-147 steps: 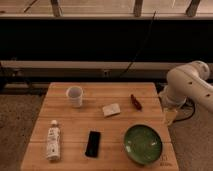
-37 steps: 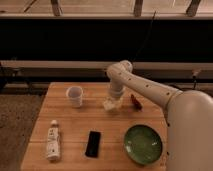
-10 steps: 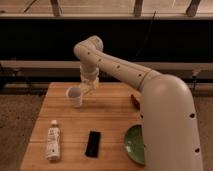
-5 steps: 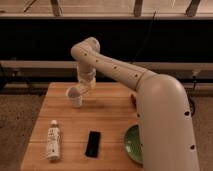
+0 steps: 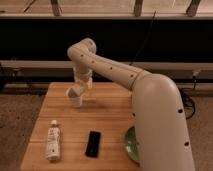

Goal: Place the white sponge in the ceramic cup

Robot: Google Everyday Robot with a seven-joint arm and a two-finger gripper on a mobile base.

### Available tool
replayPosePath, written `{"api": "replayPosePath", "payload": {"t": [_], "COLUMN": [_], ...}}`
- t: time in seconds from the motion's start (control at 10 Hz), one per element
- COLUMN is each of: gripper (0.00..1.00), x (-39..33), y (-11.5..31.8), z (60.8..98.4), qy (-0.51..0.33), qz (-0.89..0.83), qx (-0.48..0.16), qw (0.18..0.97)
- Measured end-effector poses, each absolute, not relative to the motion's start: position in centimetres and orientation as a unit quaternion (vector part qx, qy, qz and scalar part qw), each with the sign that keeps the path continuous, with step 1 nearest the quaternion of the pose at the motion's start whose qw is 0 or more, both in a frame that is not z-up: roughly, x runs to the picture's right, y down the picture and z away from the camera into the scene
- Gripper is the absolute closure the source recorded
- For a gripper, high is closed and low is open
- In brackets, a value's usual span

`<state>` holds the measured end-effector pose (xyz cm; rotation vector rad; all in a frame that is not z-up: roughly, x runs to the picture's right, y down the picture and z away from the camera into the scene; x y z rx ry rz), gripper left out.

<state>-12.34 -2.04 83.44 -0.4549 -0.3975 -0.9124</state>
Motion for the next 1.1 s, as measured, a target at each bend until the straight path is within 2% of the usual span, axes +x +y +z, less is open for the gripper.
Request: {"api": "replayPosePath", "payload": {"t": [0.8, 1.0, 1.1], "gripper": [0.81, 0.70, 0.56], "x": [-17.7, -17.6, -17.1], "y": [-1.0, -1.0, -0.9], "z": [82.0, 82.2, 82.4], "qy": [-0.207, -0.207, -0.207], "qz": [-0.493, -0.490, -0.486], "qx": [-0.209, -0.208, -0.208], "qw": [0.819, 0.821, 0.823]}}
